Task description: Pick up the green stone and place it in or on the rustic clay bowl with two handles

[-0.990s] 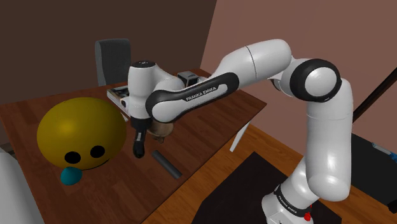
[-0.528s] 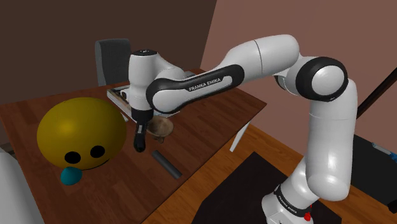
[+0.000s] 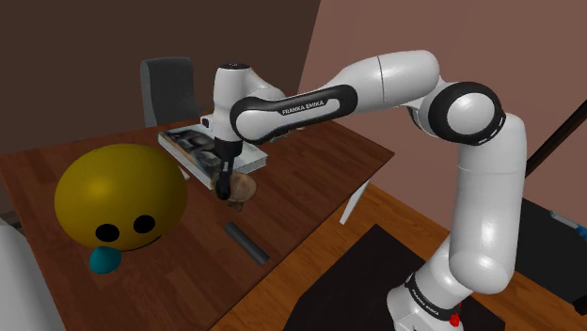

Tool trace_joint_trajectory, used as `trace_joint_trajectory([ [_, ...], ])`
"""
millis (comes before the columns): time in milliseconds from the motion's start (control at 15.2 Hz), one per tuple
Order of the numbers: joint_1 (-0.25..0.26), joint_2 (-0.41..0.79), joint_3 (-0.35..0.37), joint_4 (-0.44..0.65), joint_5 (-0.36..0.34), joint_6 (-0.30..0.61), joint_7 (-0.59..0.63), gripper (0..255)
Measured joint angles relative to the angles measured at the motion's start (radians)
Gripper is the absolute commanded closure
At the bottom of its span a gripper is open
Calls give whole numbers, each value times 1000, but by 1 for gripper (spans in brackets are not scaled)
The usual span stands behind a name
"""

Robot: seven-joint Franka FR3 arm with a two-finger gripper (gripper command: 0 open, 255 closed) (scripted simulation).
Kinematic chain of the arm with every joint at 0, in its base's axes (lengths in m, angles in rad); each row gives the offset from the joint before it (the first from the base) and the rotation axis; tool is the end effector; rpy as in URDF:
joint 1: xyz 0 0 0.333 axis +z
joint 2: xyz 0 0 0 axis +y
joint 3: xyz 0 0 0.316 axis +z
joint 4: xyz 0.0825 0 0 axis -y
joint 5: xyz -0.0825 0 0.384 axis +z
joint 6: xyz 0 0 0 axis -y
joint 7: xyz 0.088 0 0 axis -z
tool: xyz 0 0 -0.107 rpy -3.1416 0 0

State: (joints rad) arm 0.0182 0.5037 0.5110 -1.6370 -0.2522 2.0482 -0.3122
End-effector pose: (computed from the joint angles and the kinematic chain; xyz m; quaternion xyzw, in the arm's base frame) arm 0.6054 0.2900 0.3524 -0.8982 -0.4395 0.0117 0.0071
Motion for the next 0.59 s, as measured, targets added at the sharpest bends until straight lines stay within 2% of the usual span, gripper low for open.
trace_joint_trajectory([
  [594, -103, 86, -52, 153, -8, -62, -179, 255],
])
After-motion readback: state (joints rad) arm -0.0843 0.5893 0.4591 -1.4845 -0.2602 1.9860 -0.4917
